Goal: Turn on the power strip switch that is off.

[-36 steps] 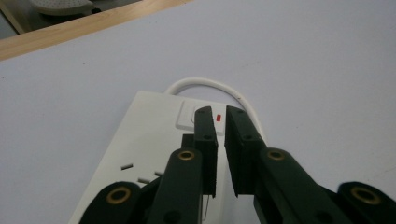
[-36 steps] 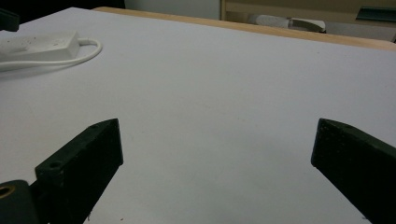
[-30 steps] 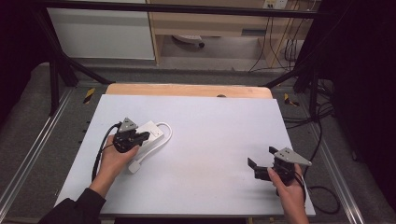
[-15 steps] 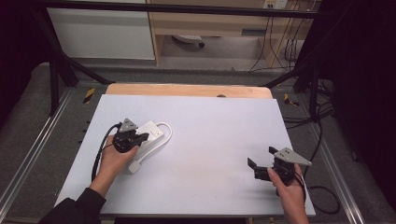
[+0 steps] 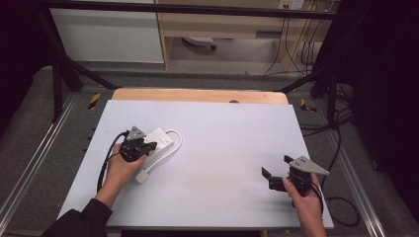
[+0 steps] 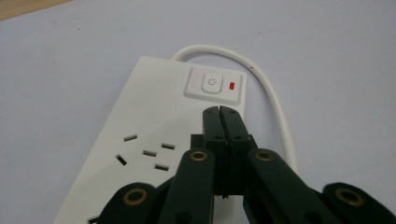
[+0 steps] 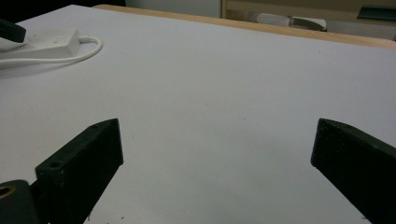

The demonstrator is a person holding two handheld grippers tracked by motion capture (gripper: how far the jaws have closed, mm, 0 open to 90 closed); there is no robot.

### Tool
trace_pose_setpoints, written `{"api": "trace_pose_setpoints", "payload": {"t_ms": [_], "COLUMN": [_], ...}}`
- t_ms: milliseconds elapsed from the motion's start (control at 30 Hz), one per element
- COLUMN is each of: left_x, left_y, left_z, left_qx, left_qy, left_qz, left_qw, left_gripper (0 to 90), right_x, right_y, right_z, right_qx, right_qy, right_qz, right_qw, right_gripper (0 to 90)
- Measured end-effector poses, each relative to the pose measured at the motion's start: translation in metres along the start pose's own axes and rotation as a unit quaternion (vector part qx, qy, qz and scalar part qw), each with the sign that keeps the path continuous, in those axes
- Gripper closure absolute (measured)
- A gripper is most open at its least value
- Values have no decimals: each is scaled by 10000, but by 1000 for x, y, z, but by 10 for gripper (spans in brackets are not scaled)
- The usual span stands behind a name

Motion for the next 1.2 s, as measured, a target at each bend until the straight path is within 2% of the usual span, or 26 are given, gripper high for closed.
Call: {"api": "trace_pose_setpoints", "payload": {"t_ms": [267, 533, 1200], "left_x": [3, 0, 1], "left_y": [1, 1, 0], "left_z": [-2, -5, -6], "left_qx": [41, 30, 43], "left_qy": [-48, -29, 8], "left_qz": [3, -39, 30], "left_qw": [10000, 10000, 10000], "left_gripper": [900, 900, 900], "right_x": [0, 0, 1], "right_y": [0, 0, 0], "right_z": [0, 0, 0], "right_qx": [3, 2, 19], "right_qy": [0, -2, -11], "right_qz": [1, -3, -7], "right_qw": [10000, 10000, 10000], "right_gripper": [27, 28, 27]}}
Point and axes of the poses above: each handheld gripper's, and its own axes: z roughly backward along the jaws, y roughly out of its underside, x roughly to its left, the point moved 5 cm from there along -z, roughly forward along the jaws, and after that the axes turned 6 degrees about -y, right-handed, at the moved point
